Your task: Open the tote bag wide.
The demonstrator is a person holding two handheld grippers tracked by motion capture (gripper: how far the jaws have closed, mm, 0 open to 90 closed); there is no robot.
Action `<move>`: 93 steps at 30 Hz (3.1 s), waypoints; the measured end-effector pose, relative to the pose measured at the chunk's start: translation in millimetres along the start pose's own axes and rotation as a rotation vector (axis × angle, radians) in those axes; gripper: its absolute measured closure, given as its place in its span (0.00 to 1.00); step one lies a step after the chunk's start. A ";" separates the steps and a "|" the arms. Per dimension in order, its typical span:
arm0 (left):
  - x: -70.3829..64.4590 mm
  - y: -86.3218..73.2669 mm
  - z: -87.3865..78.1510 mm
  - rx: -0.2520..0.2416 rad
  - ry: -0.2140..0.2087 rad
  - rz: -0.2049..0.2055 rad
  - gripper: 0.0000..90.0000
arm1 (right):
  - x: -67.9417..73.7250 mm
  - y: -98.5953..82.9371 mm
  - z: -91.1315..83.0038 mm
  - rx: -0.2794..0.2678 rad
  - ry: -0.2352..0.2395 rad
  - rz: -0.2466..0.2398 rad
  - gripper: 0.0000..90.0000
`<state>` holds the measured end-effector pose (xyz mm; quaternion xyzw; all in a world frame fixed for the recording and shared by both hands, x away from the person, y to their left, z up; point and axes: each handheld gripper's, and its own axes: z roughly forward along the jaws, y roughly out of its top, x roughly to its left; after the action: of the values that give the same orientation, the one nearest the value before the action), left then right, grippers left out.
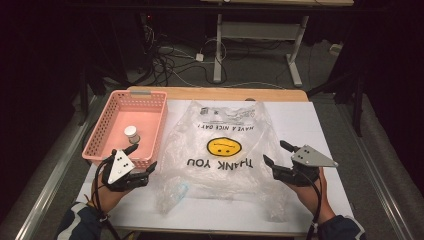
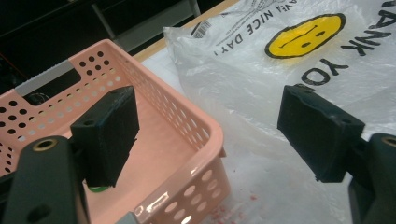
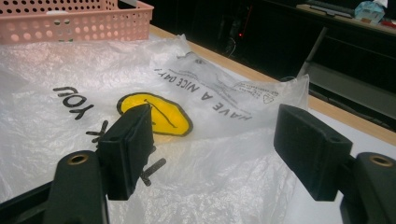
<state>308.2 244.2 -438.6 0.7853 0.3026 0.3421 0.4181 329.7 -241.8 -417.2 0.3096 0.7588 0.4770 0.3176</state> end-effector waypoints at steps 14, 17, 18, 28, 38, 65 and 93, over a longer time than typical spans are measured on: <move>-2.9 -0.5 -0.6 0.004 -0.005 0.028 0.23 | -38.5 11.1 23.8 0.087 -0.056 0.039 0.36; -3.6 -0.9 -1.9 0.006 -0.005 0.026 0.23 | -66.1 14.2 42.7 0.157 -0.071 0.052 0.37; -3.6 -0.9 -1.9 0.005 -0.005 0.023 0.23 | -75.1 14.1 49.7 0.179 -0.085 0.067 0.38; -1.4 -4.4 1.1 0.018 -0.018 0.017 0.23 | -123.8 8.1 132.4 0.342 -0.103 0.182 0.41; -5.7 -5.7 6.2 0.045 -0.047 0.031 0.23 | -120.5 -11.1 185.9 0.517 -0.136 0.166 0.70; -7.2 -4.1 1.1 0.058 -0.021 0.048 0.23 | -132.1 -47.2 65.2 0.542 -0.352 0.345 0.96; -8.8 -5.8 -0.2 0.078 -0.012 0.052 0.23 | 95.0 36.4 76.7 0.408 0.394 -0.217 0.40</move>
<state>301.8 240.4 -446.0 0.8106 0.2926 0.3362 0.3798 337.8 -115.2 -427.8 0.1856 0.9145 0.3290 0.1447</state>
